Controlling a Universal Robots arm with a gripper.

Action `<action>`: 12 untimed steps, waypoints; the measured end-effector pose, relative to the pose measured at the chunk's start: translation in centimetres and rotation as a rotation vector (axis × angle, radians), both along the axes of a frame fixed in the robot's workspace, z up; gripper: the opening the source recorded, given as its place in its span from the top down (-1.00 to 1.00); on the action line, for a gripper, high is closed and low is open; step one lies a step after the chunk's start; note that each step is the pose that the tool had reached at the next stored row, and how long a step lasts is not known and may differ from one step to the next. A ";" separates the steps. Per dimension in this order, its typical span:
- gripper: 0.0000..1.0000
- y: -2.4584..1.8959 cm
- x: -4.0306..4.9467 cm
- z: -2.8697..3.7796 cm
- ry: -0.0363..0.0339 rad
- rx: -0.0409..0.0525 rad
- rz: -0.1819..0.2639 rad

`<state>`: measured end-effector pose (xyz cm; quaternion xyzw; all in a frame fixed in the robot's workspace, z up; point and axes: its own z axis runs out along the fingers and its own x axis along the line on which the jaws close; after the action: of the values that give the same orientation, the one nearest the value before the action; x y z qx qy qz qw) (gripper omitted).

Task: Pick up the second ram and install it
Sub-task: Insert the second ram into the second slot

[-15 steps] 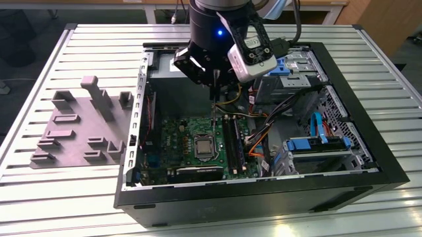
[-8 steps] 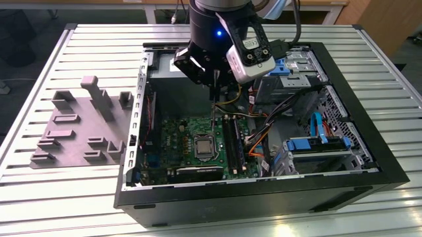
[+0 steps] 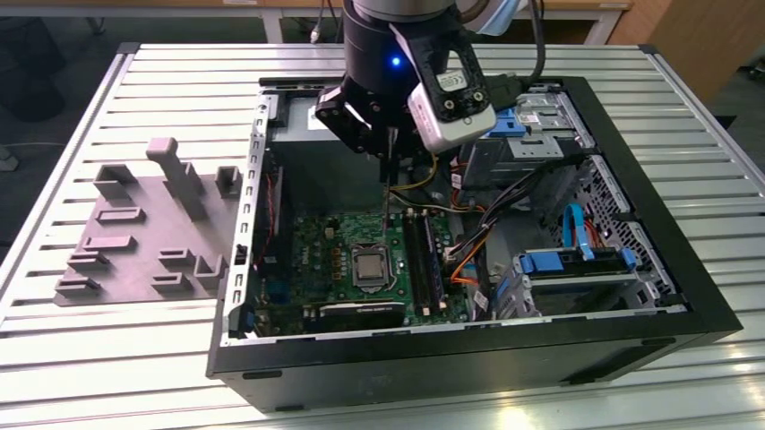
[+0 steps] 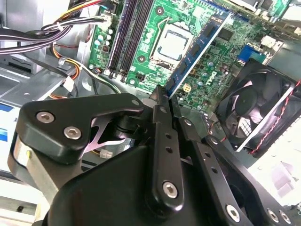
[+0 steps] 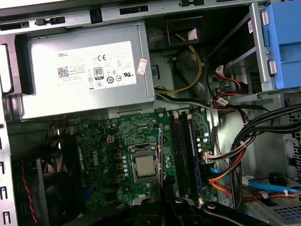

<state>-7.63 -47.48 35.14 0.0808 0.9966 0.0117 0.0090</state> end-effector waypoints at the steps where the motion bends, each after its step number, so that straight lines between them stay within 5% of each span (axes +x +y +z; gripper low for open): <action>1: 0.72 0.00 0.00 -0.01 0.0000 0.0000 -0.003; 12: 0.72 0.00 0.00 -0.11 -0.0001 -0.0001 -0.018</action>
<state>-7.63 -47.48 35.03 0.0898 0.9959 0.0116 0.0091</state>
